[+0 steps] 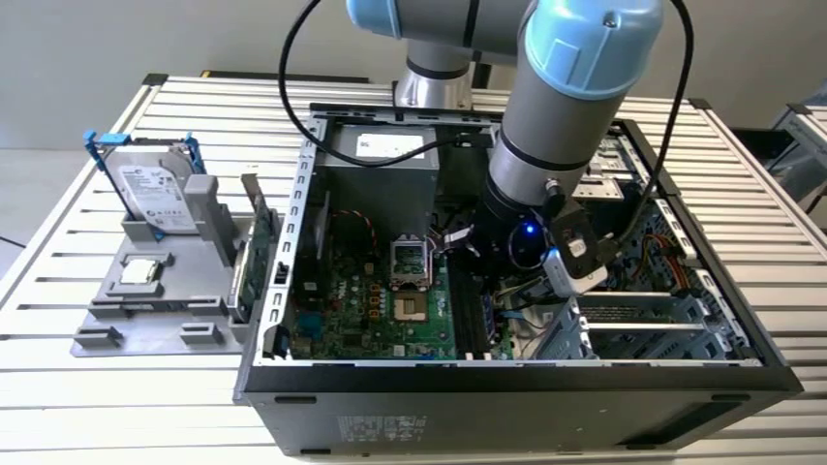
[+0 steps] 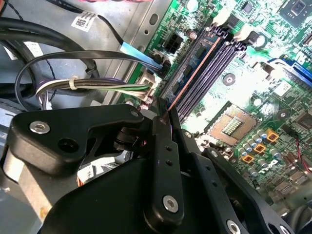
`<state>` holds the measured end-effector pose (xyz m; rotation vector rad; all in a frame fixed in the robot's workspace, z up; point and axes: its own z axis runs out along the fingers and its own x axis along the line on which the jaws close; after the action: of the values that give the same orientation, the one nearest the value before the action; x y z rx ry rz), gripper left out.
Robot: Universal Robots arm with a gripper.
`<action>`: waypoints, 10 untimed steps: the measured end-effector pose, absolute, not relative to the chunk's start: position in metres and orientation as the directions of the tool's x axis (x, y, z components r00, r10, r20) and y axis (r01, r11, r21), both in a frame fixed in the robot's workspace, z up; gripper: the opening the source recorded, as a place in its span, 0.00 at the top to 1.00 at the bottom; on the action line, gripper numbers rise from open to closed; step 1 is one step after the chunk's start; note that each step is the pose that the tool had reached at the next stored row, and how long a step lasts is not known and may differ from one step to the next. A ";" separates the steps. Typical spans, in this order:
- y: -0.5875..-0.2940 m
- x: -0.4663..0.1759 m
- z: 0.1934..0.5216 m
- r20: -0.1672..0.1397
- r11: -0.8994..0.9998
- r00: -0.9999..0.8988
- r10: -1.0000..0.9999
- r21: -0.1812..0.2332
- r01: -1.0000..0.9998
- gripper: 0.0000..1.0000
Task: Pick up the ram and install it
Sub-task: 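Press down the ram until it locks into place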
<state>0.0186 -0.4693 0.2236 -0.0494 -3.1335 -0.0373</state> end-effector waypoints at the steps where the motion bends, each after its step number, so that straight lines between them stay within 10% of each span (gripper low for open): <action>1: -0.469 0.019 0.224 0.008 0.999 -0.999 0.031 0.022 0.031 1.00; 10: -0.470 0.019 0.223 0.008 1.000 -1.000 0.010 0.021 0.011 1.00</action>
<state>0.0186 -0.4699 0.2234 -0.0166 -3.1335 -0.0327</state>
